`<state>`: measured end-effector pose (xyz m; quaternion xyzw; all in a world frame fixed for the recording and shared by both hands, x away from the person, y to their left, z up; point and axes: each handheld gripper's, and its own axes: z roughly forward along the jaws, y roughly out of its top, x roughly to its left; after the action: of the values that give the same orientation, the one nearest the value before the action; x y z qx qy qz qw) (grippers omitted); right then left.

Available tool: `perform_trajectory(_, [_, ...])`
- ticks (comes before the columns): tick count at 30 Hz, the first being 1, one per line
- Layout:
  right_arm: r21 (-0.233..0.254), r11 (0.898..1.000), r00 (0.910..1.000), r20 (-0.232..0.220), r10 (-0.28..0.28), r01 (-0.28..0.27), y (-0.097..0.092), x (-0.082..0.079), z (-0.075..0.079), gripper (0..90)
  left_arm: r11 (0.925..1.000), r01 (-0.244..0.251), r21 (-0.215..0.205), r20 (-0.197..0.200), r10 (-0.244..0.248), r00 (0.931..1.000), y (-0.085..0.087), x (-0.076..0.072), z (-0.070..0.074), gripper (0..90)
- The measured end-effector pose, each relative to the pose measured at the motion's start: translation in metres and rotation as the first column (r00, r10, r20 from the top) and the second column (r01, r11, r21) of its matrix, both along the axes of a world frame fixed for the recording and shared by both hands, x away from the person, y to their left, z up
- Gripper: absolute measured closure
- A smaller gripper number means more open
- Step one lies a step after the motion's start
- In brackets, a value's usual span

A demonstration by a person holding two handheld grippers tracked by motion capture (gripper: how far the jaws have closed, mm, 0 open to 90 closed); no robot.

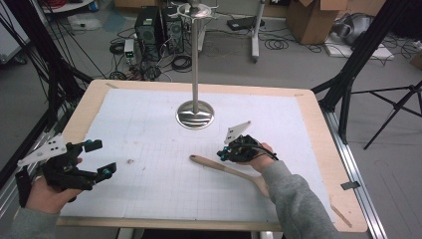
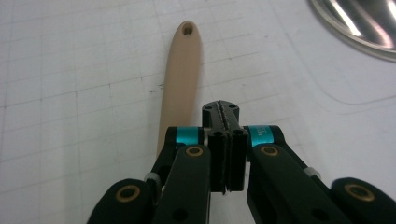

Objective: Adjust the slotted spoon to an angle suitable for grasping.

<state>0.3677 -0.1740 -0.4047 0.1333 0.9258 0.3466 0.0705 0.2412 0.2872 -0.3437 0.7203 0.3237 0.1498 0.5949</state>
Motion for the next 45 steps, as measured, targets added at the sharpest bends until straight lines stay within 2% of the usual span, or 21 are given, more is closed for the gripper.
perform_trajectory(8, [0.079, 0.997, 0.9993, 0.037, -0.010, 0.007, -0.024, -0.016, 0.026, 89.2, 1.0000, 0.003, -0.001, 0.018, -0.003, 0.9998, -0.003, -0.001, 0.005, 2.0])
perform_trajectory(12, [0.135, 0.991, 0.9998, 0.010, -0.017, 0.016, -0.034, -0.021, 0.035, 70.8, 0.9999, 0.008, -0.010, 0.025, -0.008, 0.9997, -0.005, 0.000, 0.009, 2.0])
perform_trajectory(14, [0.163, 0.987, 0.9991, 0.039, -0.017, 0.011, -0.039, -0.025, 0.039, 65.3, 0.9999, 0.012, -0.008, 0.029, -0.012, 0.9995, -0.005, 0.000, 0.010, 2.0])
perform_trajectory(17, [0.205, 0.978, 0.9985, 0.038, -0.040, 0.031, -0.046, -0.030, 0.045, 57.3, 0.9998, 0.014, -0.017, 0.031, -0.013, 0.9994, -0.005, 0.002, 0.011, 2.0])
perform_trajectory(18, [0.209, 0.977, 0.9983, 0.041, -0.041, 0.032, -0.048, -0.031, 0.047, 52.0, 0.9997, 0.014, -0.021, 0.029, -0.013, 0.9995, -0.005, 0.003, 0.011, 2.0])
perform_trajectory(21, [0.246, 0.969, 0.9990, -0.034, -0.029, 0.037, -0.053, -0.034, 0.052, 38.4, 0.9996, 0.018, -0.022, 0.032, -0.017, 0.9993, -0.006, 0.005, 0.012, 2.0])
perform_trajectory(24, [0.243, 0.968, 0.9963, -0.071, -0.049, 0.065, -0.057, -0.035, 0.053, 26.3, 0.9995, 0.022, -0.022, 0.033, -0.021, 0.9992, -0.008, 0.006, 0.013, 2.0])
perform_trajectory(26, [0.232, 0.968, 0.9936, -0.085, -0.074, 0.092, -0.059, -0.036, 0.053, 14.3, 0.9994, 0.024, -0.026, 0.034, -0.023, 0.9991, -0.009, 0.007, 0.013, 2.0])
perform_trajectory(32, [0.262, 0.962, 0.9969, -0.041, -0.068, 0.076, -0.067, -0.047, 0.046, 13.0, 0.9993, 0.024, -0.028, 0.033, -0.023, 0.9992, -0.009, 0.009, 0.013, 2.0])
perform_trajectory(34, [0.236, 0.967, 0.9955, -0.031, -0.090, 0.094, -0.069, -0.049, 0.045, 10.9, 0.9993, 0.024, -0.029, 0.034, -0.023, 0.9992, -0.009, 0.009, 0.013, 2.0])
perform_trajectory(35, [0.242, 0.966, 0.9956, -0.018, -0.092, 0.094, -0.069, -0.050, 0.045, 10.9, 0.9993, 0.024, -0.030, 0.036, -0.023, 0.9991, -0.009, 0.009, 0.014, 2.0])
perform_trajectory(37, [0.239, 0.968, 0.9965, -0.020, -0.080, 0.083, -0.070, -0.052, 0.043, 10.9, 0.9991, 0.026, -0.032, 0.038, -0.025, 0.9989, -0.009, 0.010, 0.014, 2.0])
perform_trajectory(45, [0.208, 0.974, 0.9955, -0.023, -0.092, 0.095, -0.074, -0.054, 0.036, 10.8, 0.9988, 0.038, -0.031, 0.039, -0.037, 0.9986, -0.013, 0.012, 0.014, 2.0])
